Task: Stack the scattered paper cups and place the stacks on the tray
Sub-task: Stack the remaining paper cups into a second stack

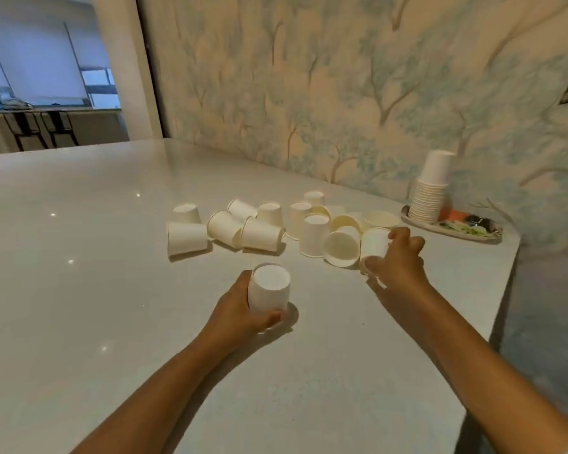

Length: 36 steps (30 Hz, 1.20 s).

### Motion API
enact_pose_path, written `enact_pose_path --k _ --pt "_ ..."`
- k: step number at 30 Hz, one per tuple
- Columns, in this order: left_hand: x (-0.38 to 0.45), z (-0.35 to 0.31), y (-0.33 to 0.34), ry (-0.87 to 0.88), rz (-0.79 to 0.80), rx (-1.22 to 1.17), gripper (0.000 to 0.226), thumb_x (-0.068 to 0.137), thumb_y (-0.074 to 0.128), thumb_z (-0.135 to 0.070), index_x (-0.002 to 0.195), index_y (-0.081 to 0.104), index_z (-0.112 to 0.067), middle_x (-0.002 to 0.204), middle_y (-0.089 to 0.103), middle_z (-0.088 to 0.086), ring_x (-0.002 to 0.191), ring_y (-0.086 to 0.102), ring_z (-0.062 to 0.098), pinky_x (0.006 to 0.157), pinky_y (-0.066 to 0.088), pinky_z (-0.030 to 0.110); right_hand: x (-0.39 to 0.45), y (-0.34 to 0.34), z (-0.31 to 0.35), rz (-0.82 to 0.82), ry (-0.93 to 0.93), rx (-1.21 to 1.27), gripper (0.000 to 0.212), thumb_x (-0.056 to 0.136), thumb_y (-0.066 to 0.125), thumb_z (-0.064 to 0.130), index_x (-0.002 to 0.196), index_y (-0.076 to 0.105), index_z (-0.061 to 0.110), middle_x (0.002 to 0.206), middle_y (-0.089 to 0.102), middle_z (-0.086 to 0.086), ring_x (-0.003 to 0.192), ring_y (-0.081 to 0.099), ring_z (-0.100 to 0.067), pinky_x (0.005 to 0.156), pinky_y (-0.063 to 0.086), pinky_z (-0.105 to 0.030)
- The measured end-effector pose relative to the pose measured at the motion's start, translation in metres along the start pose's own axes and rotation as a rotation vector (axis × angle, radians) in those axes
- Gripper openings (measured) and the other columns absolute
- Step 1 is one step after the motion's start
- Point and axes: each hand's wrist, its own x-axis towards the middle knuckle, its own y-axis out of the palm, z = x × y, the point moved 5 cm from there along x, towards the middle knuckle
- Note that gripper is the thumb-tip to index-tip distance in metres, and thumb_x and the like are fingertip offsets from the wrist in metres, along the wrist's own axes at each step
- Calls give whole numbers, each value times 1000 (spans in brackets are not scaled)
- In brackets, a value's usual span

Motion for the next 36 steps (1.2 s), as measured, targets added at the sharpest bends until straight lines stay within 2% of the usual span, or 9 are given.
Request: enact_pose_path --k 5,11,19,21,26,29,32,34,36 --pt "-2 1 0 21 3 -19 67 67 77 -38 115 30 -40 113 47 -16 103 48 9 78 40 16 5 -3 10 -34 -49 -146 67 78 70 36 128 29 17 128 29 -13 113 44 -35 92 46 -48" --pt "-2 0 1 17 20 -27 67 67 76 -38 115 29 -40 115 45 -16 105 47 8 84 41 21 -1 4 10 -90 -134 -326 42 87 60 28 124 40 24 124 37 -11 101 48 -27 84 48 -39" --pt "-2 -1 1 23 32 -34 68 67 76 -38 117 30 -38 117 45 -14 107 47 8 88 42 23 -14 -24 30 -240 -273 -445 28 93 50 27 119 50 19 125 44 -15 110 46 -33 87 42 -42" --pt "-1 0 2 23 34 -42 68 67 76 -38 118 30 -37 118 46 -13 108 48 9 89 43 24 -22 -25 40 -180 -337 -424 22 94 47 28 114 51 22 123 47 -11 106 49 -31 81 42 -39" --pt "0 3 2 18 19 -31 69 66 77 -40 118 31 -39 118 47 -14 107 48 8 83 41 18 -50 -3 64 208 -484 -346 10 95 45 30 101 52 29 110 57 2 87 55 -16 63 41 -27" --pt "1 3 3 12 18 -47 71 63 78 -43 116 30 -43 116 46 -18 107 47 6 82 39 16 -75 26 69 406 -568 -103 25 94 41 42 110 53 28 115 56 8 98 55 -11 78 45 -29" --pt "2 4 3 1 -16 -35 68 64 76 -45 112 29 -47 112 44 -23 104 46 4 78 35 10 -94 43 68 484 -552 181 40 80 34 64 108 49 39 119 52 15 111 52 -10 92 46 -31" --pt "3 5 1 -12 -56 -16 66 64 75 -47 112 29 -46 110 44 -22 101 46 4 74 35 8 -98 47 69 487 -573 216 38 73 41 74 103 43 50 122 48 19 112 51 -6 90 44 -27" --pt "4 7 -3 -27 -106 22 69 64 76 -47 117 32 -38 108 43 -18 99 45 5 68 33 7 -100 52 69 497 -626 126 42 67 59 68 101 38 53 123 44 20 112 47 -4 90 39 -25"
